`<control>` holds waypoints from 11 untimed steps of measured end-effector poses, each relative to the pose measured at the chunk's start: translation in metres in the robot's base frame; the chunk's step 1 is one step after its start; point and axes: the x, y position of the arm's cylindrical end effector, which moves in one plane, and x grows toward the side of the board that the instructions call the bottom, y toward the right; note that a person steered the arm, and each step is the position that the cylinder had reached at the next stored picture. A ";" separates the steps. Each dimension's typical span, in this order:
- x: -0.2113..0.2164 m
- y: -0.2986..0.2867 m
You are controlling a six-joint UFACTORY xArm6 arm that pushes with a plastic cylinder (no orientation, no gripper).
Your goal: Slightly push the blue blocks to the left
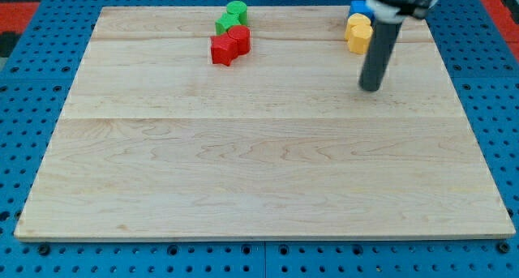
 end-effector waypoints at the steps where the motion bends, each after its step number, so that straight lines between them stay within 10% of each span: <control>1: -0.054 0.069; 3: -0.129 0.096; 11: -0.166 -0.025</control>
